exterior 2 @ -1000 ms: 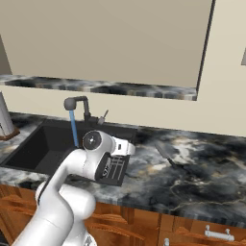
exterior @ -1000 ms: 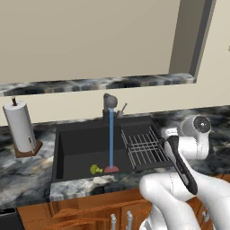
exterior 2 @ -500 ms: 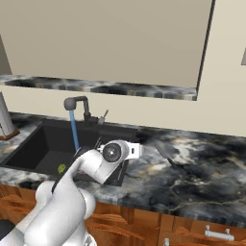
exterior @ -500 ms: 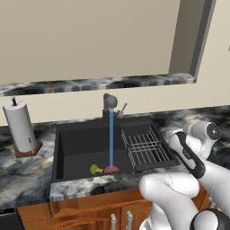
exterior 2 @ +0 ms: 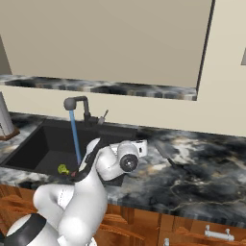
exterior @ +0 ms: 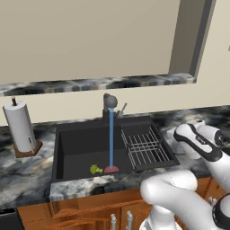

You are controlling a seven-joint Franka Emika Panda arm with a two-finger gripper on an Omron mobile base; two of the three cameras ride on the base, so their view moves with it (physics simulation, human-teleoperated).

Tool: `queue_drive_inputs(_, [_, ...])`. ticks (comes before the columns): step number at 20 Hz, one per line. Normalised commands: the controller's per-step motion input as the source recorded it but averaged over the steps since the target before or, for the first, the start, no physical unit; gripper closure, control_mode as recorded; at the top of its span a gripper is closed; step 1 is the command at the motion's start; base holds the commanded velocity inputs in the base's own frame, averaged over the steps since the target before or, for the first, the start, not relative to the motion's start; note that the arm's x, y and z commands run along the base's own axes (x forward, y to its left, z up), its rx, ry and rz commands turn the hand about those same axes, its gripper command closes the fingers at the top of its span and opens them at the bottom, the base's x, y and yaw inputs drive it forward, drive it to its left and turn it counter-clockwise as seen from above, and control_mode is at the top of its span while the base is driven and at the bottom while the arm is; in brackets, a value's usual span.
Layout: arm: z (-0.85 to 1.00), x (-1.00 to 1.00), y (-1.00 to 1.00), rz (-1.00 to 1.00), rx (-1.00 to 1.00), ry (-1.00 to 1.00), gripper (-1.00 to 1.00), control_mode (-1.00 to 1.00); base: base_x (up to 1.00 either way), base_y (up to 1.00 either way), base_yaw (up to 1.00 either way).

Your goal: Turn on the sink faucet. Then move the broccoli from the counter to the sink. Turn off the sink. Move the vegetable from the sink to the pot next to the stove. Finally move the pot to the rear left burner.

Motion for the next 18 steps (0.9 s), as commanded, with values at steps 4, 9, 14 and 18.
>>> queue_drive_inputs(4, [0.39,0.16,-0.03,0.16,0.00,-0.08,-1.00,-1.00,0.00,0.00,0.00])
queue_drive_inputs(9, [0.29,0.22,0.00,0.13,0.00,-0.01,-1.00,-1.00,0.00,0.00,0.00])
queue_drive_inputs(14, [0.00,0.40,0.00,0.08,0.00,0.00,-1.00,-1.00,0.00,0.00,0.00])
queue_drive_inputs(18, [0.00,0.46,0.02,0.07,0.00,0.00,-1.00,-1.00,0.00,0.00,0.00])
